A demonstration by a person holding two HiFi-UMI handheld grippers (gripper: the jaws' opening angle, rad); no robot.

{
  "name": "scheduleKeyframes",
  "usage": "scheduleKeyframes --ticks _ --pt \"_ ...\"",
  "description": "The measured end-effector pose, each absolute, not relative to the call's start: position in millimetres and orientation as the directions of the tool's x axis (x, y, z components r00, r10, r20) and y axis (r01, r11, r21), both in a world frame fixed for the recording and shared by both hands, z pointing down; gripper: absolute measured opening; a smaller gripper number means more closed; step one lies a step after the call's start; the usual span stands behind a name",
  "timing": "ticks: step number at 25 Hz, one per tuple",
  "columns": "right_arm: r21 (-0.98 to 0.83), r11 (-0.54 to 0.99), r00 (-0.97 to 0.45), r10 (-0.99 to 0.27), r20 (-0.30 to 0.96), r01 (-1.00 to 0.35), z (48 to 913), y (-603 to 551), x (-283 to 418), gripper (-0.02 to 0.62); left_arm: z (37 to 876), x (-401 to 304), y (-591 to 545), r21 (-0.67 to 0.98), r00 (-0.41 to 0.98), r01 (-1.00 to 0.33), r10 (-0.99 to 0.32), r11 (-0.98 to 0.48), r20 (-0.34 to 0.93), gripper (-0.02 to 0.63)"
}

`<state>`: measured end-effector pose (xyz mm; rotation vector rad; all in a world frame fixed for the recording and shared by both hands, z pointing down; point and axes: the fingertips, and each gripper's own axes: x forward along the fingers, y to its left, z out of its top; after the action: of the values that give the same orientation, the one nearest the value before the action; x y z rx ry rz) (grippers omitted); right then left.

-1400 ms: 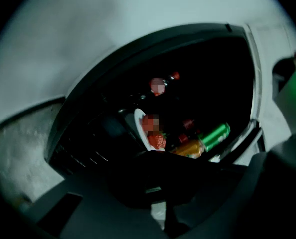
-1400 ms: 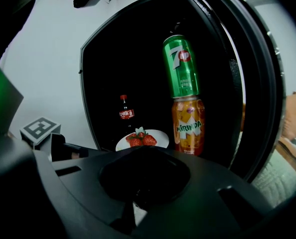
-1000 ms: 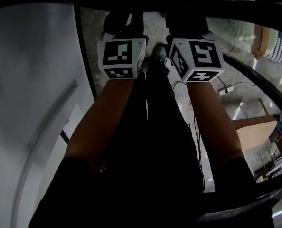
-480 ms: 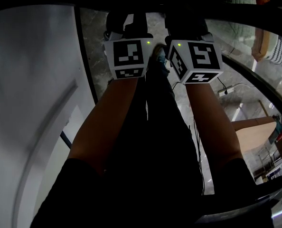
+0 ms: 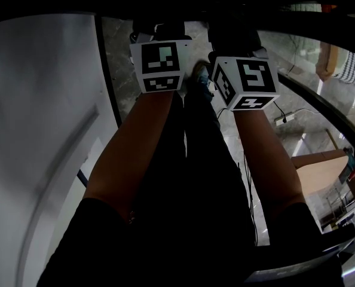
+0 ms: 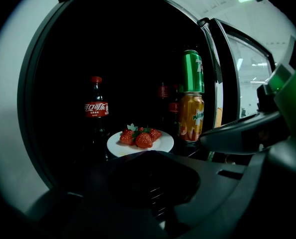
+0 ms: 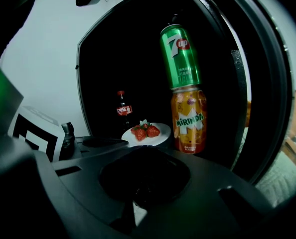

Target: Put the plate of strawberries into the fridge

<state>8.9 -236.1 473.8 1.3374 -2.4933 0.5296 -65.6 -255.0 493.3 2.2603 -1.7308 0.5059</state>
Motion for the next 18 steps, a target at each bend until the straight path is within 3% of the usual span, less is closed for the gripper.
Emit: scheduleKeyframes --ticks 18 --pt "-0.114 0.47 -0.48 -0.814 0.327 -0.875 433.5 -237.3 9.4 0.003 438.9 -94.9 -237.2 -0.042 0.247 -0.961 -0.917 -0.273 0.313 0.0"
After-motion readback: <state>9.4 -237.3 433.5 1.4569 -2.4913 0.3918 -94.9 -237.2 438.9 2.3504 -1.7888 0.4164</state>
